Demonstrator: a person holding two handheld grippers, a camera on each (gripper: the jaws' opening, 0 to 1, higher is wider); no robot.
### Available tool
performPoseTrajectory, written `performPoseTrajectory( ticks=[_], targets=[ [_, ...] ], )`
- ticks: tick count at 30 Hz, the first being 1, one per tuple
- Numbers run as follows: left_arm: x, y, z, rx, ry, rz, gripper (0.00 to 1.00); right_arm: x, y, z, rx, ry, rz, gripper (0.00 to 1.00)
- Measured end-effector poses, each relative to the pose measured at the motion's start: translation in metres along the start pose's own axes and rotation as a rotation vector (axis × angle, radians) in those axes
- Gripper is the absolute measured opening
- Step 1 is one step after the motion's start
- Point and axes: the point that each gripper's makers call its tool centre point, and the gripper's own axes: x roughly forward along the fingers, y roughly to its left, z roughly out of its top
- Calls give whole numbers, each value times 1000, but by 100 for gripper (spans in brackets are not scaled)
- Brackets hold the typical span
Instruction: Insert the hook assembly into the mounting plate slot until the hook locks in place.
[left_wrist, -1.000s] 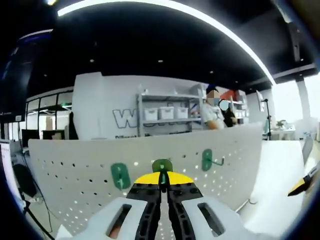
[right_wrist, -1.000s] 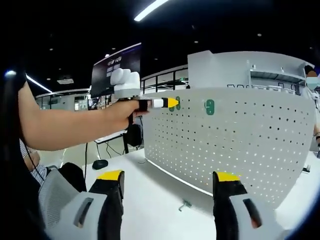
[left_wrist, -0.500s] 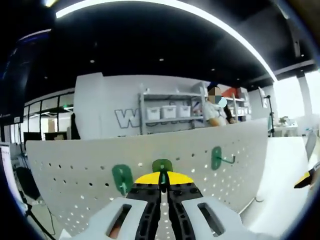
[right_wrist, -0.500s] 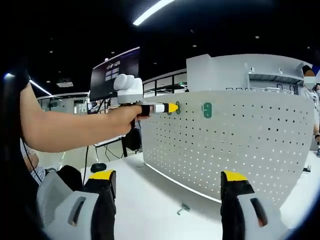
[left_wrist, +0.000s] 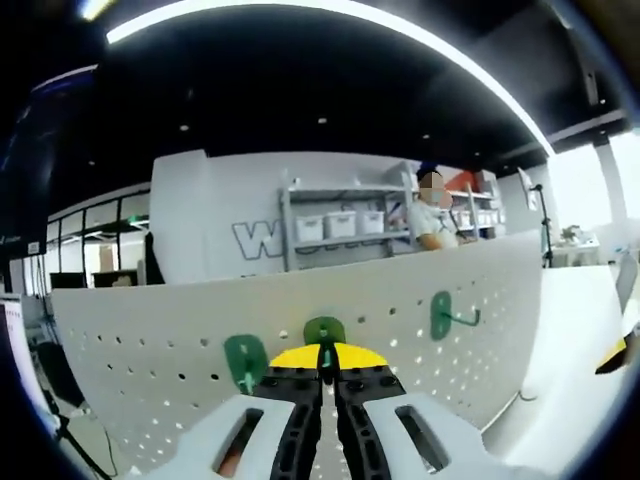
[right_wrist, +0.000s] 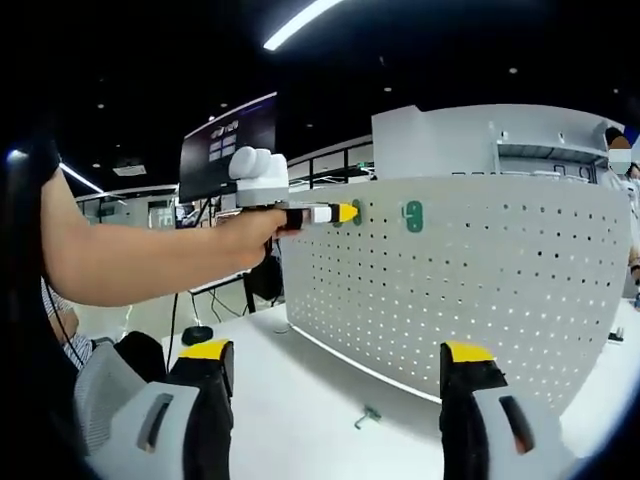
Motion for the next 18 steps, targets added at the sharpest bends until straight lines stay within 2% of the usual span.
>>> performPoseTrajectory(
  ticks=[18],
  targets=[
    [3, -3, -2, 79, -3, 58, 3, -2, -3, -6, 7, 17, -4, 82]
  ],
)
